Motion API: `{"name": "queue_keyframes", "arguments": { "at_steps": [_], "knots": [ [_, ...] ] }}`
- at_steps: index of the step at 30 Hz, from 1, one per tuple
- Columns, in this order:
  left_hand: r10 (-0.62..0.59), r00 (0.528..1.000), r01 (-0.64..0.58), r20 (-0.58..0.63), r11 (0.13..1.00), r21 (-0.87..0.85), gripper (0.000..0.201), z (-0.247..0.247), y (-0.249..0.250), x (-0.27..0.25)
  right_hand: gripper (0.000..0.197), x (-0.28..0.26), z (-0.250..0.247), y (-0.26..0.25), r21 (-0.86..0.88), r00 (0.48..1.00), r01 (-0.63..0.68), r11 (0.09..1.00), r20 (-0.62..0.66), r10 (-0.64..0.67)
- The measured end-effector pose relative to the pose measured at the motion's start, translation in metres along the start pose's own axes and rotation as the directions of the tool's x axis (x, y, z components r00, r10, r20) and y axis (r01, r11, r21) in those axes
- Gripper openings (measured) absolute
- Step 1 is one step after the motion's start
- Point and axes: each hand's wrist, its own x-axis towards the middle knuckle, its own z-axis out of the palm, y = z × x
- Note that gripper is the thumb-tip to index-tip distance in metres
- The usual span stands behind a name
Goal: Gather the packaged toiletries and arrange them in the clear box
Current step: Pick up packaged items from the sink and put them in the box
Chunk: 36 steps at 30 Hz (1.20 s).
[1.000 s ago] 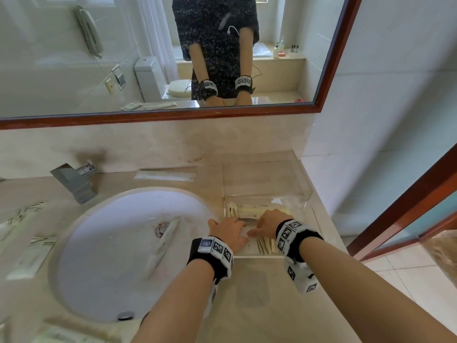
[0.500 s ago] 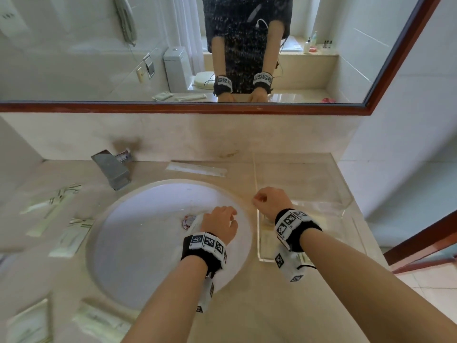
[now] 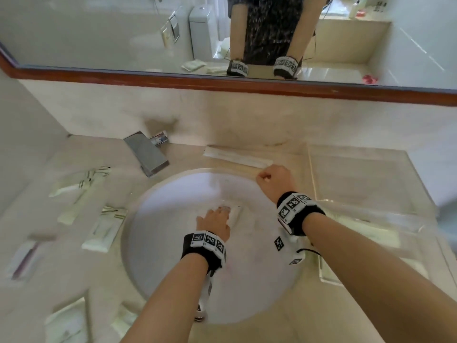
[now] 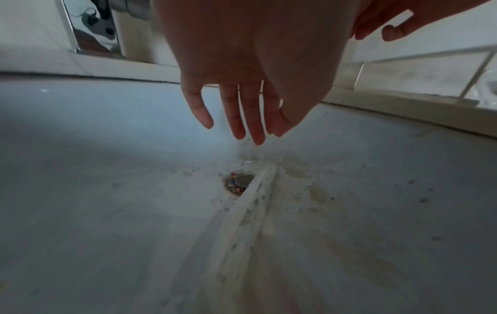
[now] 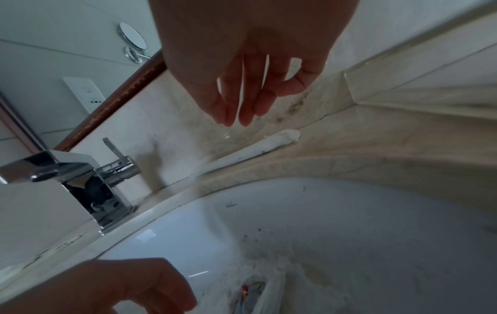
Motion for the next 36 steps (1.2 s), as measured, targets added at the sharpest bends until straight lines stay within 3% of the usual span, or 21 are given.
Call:
{"name": "queue_keyframes", "arguments": {
  "at_steps": [6, 12, 15, 20, 30, 34, 36],
  "knots": [
    [-0.023, 0.993, 0.022, 0.117, 1.0, 0.006, 0.045, 0.012, -0.022, 0.031, 0.026, 0.035, 0.024, -0.01, -0.096, 0.999, 0.033, 0.995, -0.021, -0.035],
    [0.029, 0.976, -0.033, 0.217, 0.999, 0.015, 0.051, 0.033, -0.034, 0.048, 0.036, 0.053, 0.048, -0.004, -0.176, 0.993, 0.068, 0.982, -0.087, -0.084],
    [0.019, 0.971, -0.02, 0.237, 1.0, 0.005, 0.058, 0.041, -0.038, 0.055, 0.037, 0.06, 0.055, -0.001, -0.252, 0.989, 0.108, 0.962, -0.067, -0.129],
    [-0.013, 0.958, 0.035, 0.285, 0.997, -0.073, 0.064, 0.048, -0.039, 0.063, 0.038, 0.066, 0.062, -0.001, -0.269, 0.996, 0.073, 0.96, -0.03, -0.084],
    [-0.079, 0.947, 0.131, 0.313, 0.981, -0.146, 0.025, 0.06, -0.031, 0.065, 0.029, 0.065, 0.08, 0.005, -0.158, 0.975, 0.045, 0.986, -0.208, -0.078],
    [-0.115, 0.945, 0.194, 0.306, 0.951, -0.242, 0.022, 0.06, -0.028, 0.062, 0.032, 0.068, 0.076, 0.003, -0.166, 0.982, 0.022, 0.986, -0.181, -0.052],
    [-0.122, 0.954, 0.205, 0.275, 0.932, -0.299, 0.023, 0.057, -0.028, 0.062, 0.038, 0.069, 0.072, -0.002, -0.26, 0.987, 0.034, 0.965, -0.141, -0.073]
  ]
}}
